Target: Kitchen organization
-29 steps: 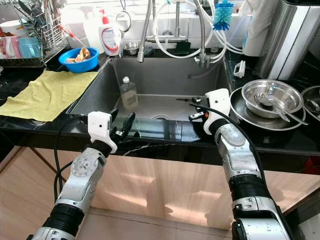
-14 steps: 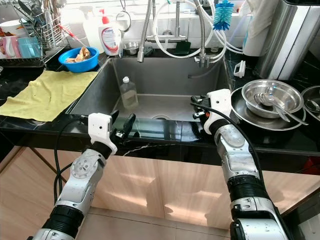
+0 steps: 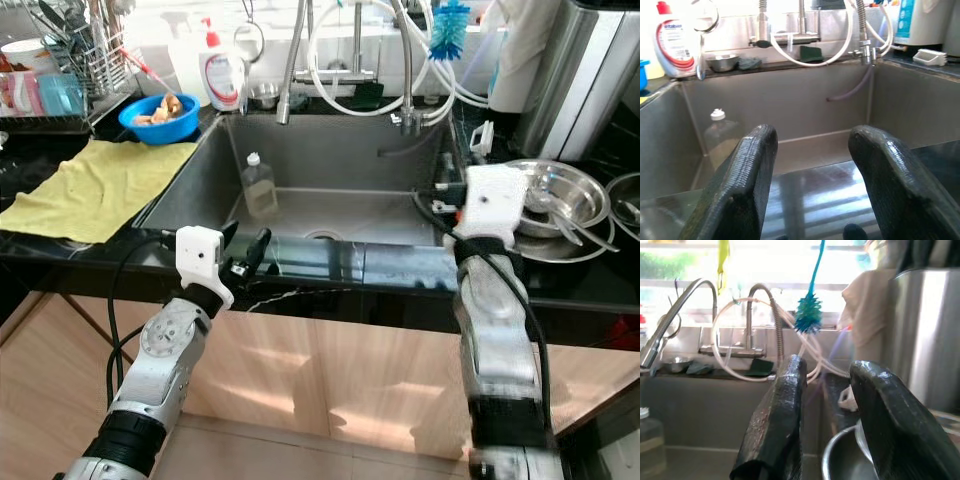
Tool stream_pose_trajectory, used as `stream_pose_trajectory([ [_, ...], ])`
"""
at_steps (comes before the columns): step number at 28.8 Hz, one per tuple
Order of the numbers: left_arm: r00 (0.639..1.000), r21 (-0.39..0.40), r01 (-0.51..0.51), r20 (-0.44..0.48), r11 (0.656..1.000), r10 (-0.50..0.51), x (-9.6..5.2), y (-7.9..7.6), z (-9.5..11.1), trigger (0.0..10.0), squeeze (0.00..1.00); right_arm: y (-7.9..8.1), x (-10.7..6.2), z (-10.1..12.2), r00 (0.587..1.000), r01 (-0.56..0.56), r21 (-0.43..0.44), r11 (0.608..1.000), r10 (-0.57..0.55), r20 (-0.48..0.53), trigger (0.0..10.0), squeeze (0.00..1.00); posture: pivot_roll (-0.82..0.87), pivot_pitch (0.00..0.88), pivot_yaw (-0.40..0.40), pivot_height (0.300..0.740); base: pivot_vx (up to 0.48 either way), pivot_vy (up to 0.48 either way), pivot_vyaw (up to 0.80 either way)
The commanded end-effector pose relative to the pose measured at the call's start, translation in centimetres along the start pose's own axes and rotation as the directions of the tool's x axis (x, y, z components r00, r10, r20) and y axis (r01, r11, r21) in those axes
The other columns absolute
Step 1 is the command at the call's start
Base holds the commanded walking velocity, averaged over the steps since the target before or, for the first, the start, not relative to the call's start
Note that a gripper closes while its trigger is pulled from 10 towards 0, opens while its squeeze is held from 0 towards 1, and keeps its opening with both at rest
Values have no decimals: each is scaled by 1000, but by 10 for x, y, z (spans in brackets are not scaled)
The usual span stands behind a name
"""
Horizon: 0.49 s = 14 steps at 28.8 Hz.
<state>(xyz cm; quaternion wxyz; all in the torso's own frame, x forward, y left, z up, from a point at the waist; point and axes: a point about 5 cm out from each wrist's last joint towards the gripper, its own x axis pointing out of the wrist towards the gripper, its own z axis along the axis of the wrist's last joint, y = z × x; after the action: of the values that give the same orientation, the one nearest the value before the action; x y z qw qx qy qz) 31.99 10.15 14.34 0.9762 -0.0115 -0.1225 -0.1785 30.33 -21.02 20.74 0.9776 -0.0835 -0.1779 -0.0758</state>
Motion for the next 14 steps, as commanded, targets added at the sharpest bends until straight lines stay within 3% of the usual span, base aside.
stream_pose_trajectory([
  [1,1000,12,1,-1,1000,-1,0,2,2,10000,0,-1,-4,10,999,19,0,1000,-19,26,10000,0,-163,0,95,740,0,0,0],
  [4,1000,10,4,-1,1000,-4,1,2,2,10000,0,-13,-22,9,998,59,-12,998,-59,-10,10000,0,-173,0,97,740,0,0,0],
  [5,1000,10,5,-1,1000,-5,2,2,2,10000,0,-17,-25,9,997,77,-9,997,-77,-17,10000,898,-173,0,97,740,0,0,0],
  [6,1000,9,6,-1,1000,-6,2,1,2,10000,0,-20,-28,10,996,90,-7,996,-90,-23,10000,898,-173,0,97,740,0,0,0],
  [7,1000,8,8,-2,1000,-8,2,1,2,10000,0,-25,-33,10,993,116,-7,993,-117,-32,10000,1000,-176,0,98,740,0,0,0],
  [13,1000,2,13,-2,1000,-13,3,-2,1,10000,0,-42,-50,4,973,215,-46,976,-218,-75,10000,1000,-179,0,98,740,0,0,0],
  [14,1000,1,13,-2,1000,-13,3,-2,1,10000,0,-43,-51,4,971,220,-42,975,-223,-81,10000,875,-179,0,98,740,0,0,0],
])
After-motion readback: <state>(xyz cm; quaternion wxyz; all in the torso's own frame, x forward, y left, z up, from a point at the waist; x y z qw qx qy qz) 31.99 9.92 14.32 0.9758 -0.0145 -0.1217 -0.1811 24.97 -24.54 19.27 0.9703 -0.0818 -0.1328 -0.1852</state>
